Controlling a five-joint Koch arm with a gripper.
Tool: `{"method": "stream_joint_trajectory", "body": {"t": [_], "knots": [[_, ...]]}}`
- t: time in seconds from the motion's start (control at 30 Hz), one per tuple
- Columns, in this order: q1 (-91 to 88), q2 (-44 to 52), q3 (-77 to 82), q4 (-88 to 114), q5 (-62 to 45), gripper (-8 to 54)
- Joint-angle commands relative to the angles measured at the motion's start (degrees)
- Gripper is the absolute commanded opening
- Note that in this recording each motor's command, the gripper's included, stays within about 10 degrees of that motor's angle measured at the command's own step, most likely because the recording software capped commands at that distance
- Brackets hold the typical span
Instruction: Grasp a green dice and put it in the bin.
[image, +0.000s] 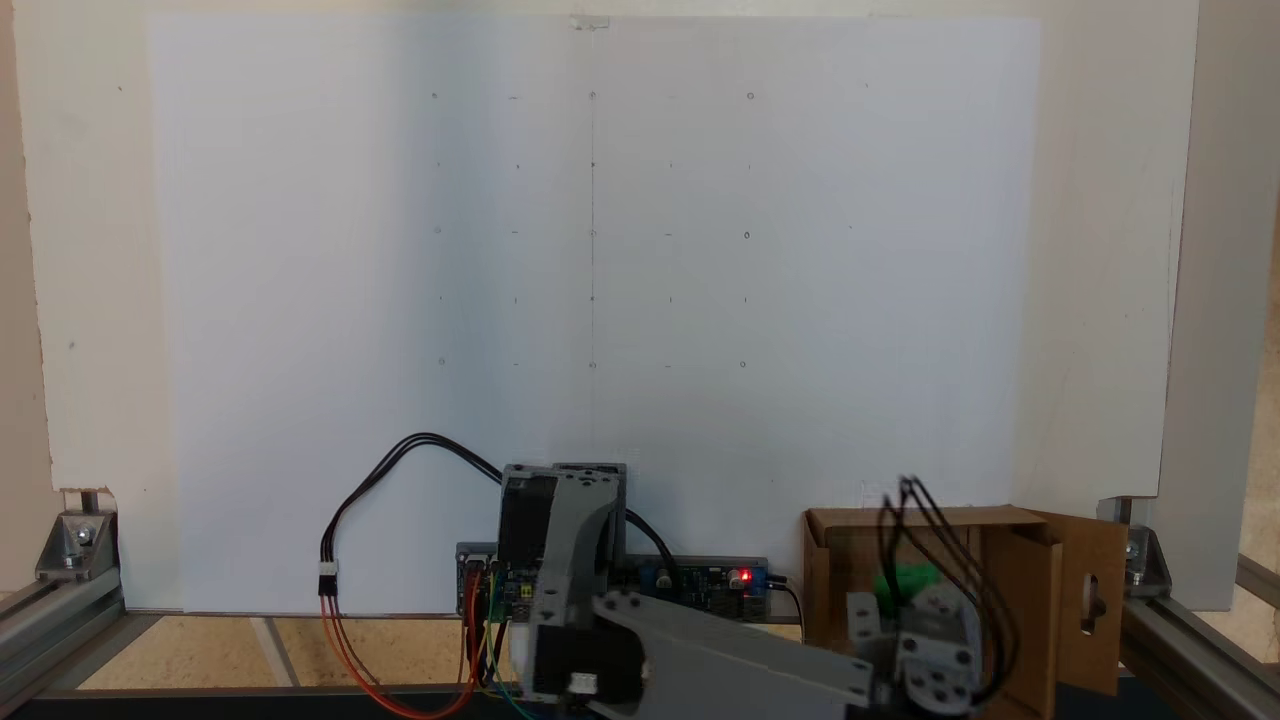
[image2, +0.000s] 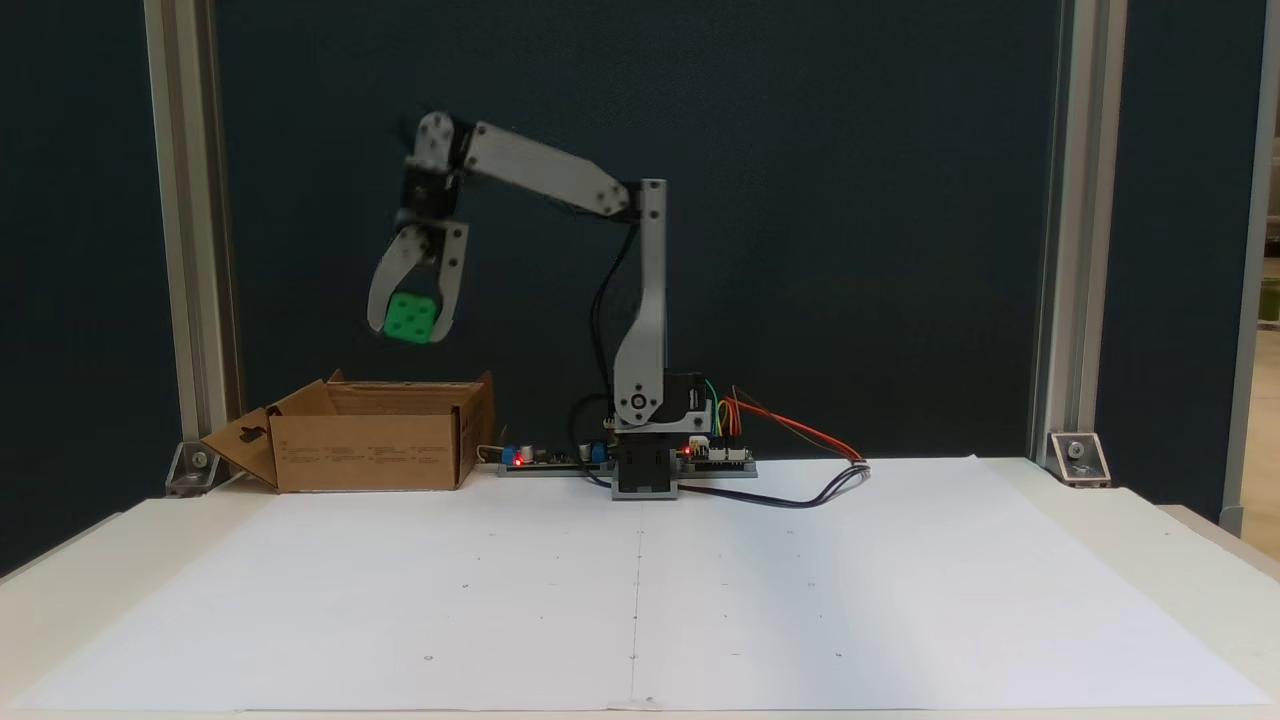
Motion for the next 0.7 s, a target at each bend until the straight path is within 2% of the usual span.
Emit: {"method": "stream_joint_trajectory", "body": {"t": [0.0,0.2,0.27,0.3,0.4,0.53,0.67], "knots": [[3.9,-3.8,-3.0,-7.6,1.5,11.5],[6.1,-11.3,-2.6,-9.8,-4.0,11.5],[6.3,-12.9,-1.4,-9.8,-4.4,31.8],[6.3,-13.4,-0.9,-9.9,-4.3,33.0],[6.3,-13.8,-1.0,-12.0,-4.3,44.6],[5.3,-13.6,-1.6,-20.7,1.5,45.3],[-1.5,-5.4,-2.1,-27.6,13.1,44.6]]}}
